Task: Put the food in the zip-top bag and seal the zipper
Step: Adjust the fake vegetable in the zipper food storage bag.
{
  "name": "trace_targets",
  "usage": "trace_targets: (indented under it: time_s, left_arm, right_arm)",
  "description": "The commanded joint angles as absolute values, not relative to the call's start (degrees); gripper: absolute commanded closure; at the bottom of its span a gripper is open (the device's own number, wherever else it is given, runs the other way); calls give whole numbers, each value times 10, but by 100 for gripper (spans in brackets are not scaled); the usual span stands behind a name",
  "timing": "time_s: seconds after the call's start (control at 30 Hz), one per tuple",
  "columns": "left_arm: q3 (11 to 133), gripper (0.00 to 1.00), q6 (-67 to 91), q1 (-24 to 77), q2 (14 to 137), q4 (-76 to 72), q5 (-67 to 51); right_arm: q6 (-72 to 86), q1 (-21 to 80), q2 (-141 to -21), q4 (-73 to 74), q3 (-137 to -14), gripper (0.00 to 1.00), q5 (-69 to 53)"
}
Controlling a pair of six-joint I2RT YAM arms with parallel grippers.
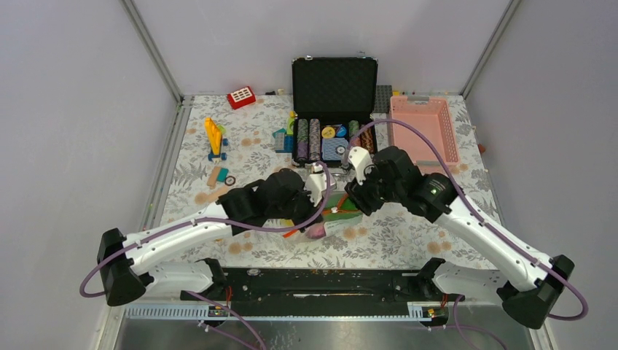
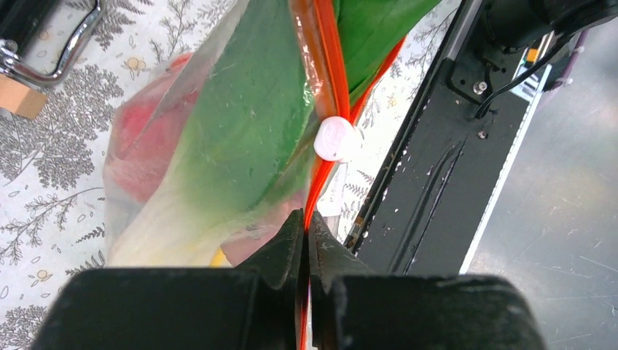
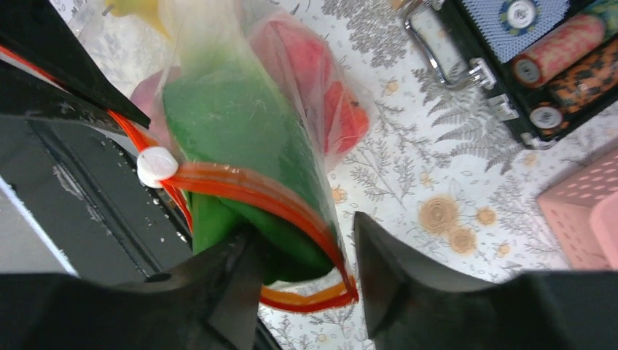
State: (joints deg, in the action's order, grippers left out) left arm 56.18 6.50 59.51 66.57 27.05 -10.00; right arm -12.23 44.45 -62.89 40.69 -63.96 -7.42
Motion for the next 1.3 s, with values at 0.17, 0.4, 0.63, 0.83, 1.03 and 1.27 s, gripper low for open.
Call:
trace_targets:
  time_s: [0.17, 0.4, 0.63, 0.83, 1.03, 1.27]
  left_arm:
    - [564, 100, 87, 599, 630, 204, -97]
    - [575, 100, 88, 599, 648, 202, -112]
    - [578, 100, 87, 599, 649, 194, -136]
    - [577, 100, 87, 601, 647, 186, -141]
    - [575, 100, 84, 601, 647, 183, -150]
    - [578, 100, 69, 604, 655, 181, -185]
  right_arm:
    - [-82, 442, -486, 361, -594, 27, -16]
    - [-49, 442, -418, 309, -563, 28, -40]
    - [34, 443, -476, 318, -593, 42, -84]
    - [73, 442, -520, 338, -601, 67, -52]
    - [84, 443, -547, 339, -594, 73, -35]
    - [123, 443, -595, 326, -602, 78, -33]
